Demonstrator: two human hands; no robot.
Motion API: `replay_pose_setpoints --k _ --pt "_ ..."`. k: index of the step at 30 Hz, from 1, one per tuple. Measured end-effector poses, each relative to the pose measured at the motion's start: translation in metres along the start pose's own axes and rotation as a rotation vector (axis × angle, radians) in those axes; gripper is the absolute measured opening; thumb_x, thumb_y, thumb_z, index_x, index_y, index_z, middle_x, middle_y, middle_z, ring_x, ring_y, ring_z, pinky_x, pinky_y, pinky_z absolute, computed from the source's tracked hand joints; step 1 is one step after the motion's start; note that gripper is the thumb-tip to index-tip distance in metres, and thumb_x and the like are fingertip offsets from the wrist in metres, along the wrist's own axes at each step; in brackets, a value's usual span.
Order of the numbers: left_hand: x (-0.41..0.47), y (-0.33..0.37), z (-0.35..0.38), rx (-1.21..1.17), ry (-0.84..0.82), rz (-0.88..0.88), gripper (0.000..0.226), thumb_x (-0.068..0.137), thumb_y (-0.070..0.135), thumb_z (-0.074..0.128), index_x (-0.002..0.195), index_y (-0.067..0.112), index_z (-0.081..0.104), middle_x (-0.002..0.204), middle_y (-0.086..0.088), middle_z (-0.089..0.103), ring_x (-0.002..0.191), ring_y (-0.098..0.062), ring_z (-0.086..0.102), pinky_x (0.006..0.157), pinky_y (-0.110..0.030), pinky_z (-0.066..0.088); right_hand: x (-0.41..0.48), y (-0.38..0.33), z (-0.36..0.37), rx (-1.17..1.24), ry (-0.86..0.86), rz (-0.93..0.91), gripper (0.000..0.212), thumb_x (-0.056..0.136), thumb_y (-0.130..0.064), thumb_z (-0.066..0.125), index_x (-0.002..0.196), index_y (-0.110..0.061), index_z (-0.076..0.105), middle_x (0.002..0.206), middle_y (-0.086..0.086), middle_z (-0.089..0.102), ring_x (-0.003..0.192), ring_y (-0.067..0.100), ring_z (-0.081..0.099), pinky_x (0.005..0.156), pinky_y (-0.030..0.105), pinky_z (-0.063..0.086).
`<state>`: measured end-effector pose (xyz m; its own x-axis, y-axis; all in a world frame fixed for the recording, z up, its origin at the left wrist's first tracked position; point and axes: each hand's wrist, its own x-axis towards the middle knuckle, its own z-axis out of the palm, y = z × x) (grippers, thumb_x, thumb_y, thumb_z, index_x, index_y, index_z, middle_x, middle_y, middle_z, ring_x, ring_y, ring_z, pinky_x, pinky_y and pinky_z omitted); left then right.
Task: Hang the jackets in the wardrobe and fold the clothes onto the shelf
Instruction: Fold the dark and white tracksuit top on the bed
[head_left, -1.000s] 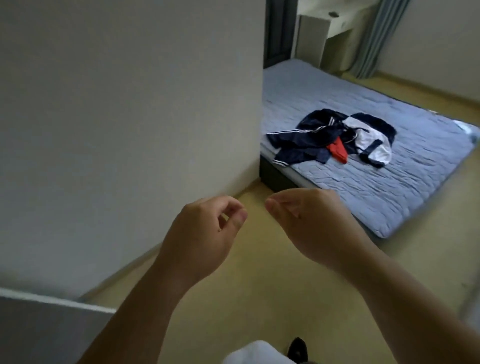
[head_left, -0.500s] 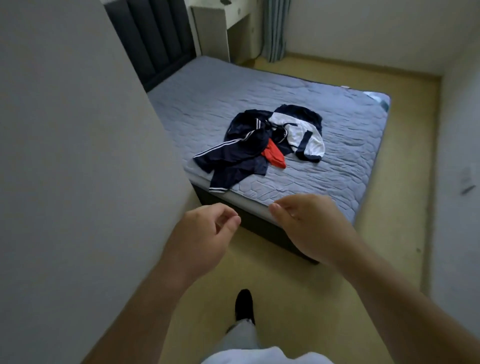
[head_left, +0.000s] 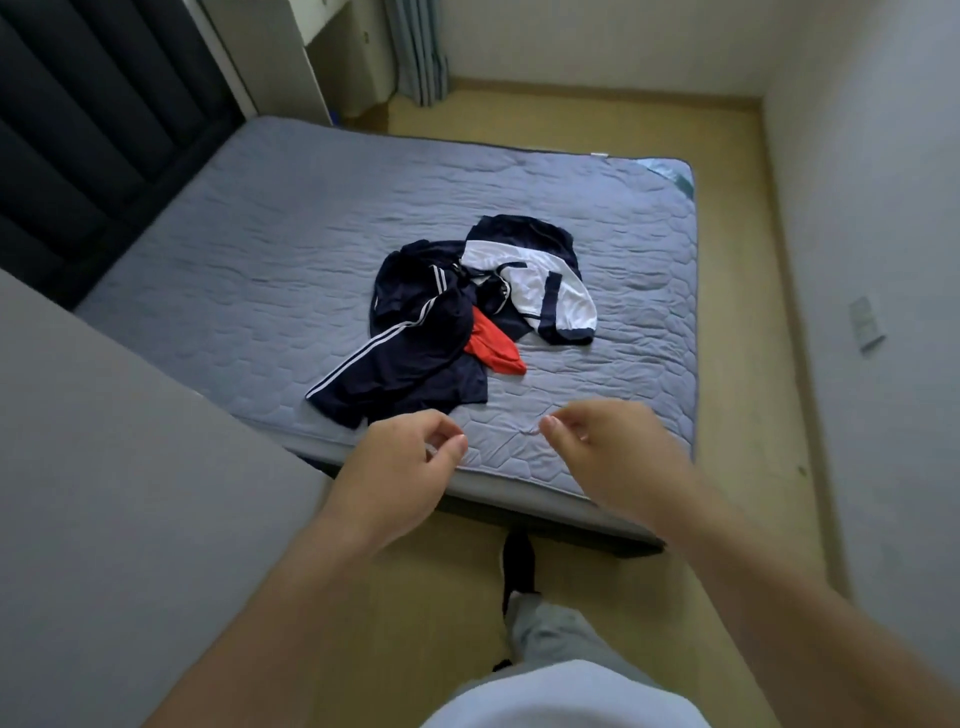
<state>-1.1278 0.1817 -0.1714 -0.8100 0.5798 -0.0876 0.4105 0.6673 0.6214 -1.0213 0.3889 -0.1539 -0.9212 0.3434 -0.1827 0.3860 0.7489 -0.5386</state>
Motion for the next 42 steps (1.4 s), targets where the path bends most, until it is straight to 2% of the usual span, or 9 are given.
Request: replay_pose_setpoints --k 9,13,17,21,24,27,31,35,42 --pt "0.141 -0.055 -0.009 0.064 -0.072 -0.136 0.005 0.092 0.036 0.064 0.09 0.035 0.069 0.077 0.023 0.067 0.076 0.008 0.061 0.068 -0.016 0.048 0.172 -0.003 0.026 0.032 -0.166 0.056 0.038 0.101 -0.038 0.048 0.088 -0.011 0.07 0.084 0.005 0.07 0.087 0.028 0.063 0.076 0.037 0.051" --pt "0.187 -0.08 -0.015 0.05 -0.115 -0.187 0.006 0.091 0.037 0.064 0.091 0.035 0.069 0.078 0.022 0.068 0.074 0.006 0.061 0.069 -0.019 0.049 0.227 -0.005 0.039 -0.003 -0.234 0.091 0.045 0.102 -0.034 0.048 0.061 -0.016 0.046 0.059 -0.003 0.047 0.069 0.027 0.049 0.061 0.034 0.035" --pt "0.237 -0.109 -0.004 0.05 -0.207 -0.201 0.009 0.092 0.034 0.063 0.098 0.032 0.069 0.082 0.021 0.067 0.076 0.003 0.06 0.075 -0.025 0.051 0.276 0.004 0.064 -0.001 -0.269 0.189 0.042 0.101 -0.031 0.046 0.062 -0.017 0.043 0.067 0.001 0.051 0.074 0.029 0.052 0.063 0.034 0.036" --pt "0.298 -0.144 0.033 0.074 -0.356 -0.165 0.021 0.093 0.032 0.061 0.112 0.025 0.068 0.102 0.013 0.07 0.093 -0.009 0.063 0.086 -0.03 0.051 0.325 0.027 0.101 0.058 -0.238 0.362 0.027 0.1 -0.03 0.045 0.096 -0.014 0.066 0.1 0.01 0.069 0.099 0.033 0.062 0.083 0.041 0.052" --pt "0.35 -0.176 0.083 0.144 -0.478 -0.122 0.03 0.093 0.031 0.06 0.122 0.024 0.064 0.115 0.007 0.069 0.106 -0.016 0.062 0.087 -0.029 0.048 0.364 0.057 0.141 0.081 -0.21 0.479 0.036 0.1 -0.028 0.048 0.128 -0.01 0.06 0.129 0.012 0.064 0.122 0.032 0.056 0.1 0.039 0.047" --pt "0.398 -0.214 0.151 0.238 -0.635 -0.108 0.046 0.092 0.031 0.059 0.138 0.026 0.053 0.13 0.001 0.064 0.119 -0.022 0.058 0.093 -0.032 0.048 0.408 0.1 0.191 0.102 -0.253 0.579 0.042 0.099 -0.023 0.048 0.138 -0.008 0.052 0.14 0.014 0.056 0.129 0.032 0.051 0.104 0.036 0.042" --pt "0.444 -0.271 0.256 0.4 -0.889 -0.1 0.075 0.089 0.02 0.06 0.155 0.03 0.026 0.154 -0.003 0.04 0.137 -0.029 0.042 0.105 -0.043 0.044 0.458 0.17 0.265 0.042 -0.339 0.674 0.043 0.096 -0.017 0.047 0.137 -0.004 0.045 0.145 0.017 0.043 0.133 0.034 0.045 0.107 0.04 0.041" --pt "0.465 -0.323 0.346 0.611 -1.036 -0.202 0.103 0.087 0.018 0.07 0.156 0.044 -0.001 0.164 0.007 -0.021 0.149 -0.043 -0.017 0.109 -0.071 0.027 0.501 0.246 0.323 -0.119 -0.385 0.701 0.046 0.095 -0.016 0.044 0.14 -0.011 0.04 0.152 0.016 0.026 0.139 0.037 0.032 0.107 0.046 0.037" --pt "0.454 -0.41 0.417 0.495 -1.077 -0.218 0.111 0.078 0.029 0.073 0.152 0.054 -0.006 0.153 0.018 -0.041 0.139 -0.04 -0.041 0.102 -0.079 0.023 0.575 0.339 0.383 -0.267 -0.313 0.698 0.061 0.095 -0.035 0.053 0.151 -0.038 0.028 0.162 0.015 -0.025 0.151 0.038 -0.011 0.118 0.058 0.013"
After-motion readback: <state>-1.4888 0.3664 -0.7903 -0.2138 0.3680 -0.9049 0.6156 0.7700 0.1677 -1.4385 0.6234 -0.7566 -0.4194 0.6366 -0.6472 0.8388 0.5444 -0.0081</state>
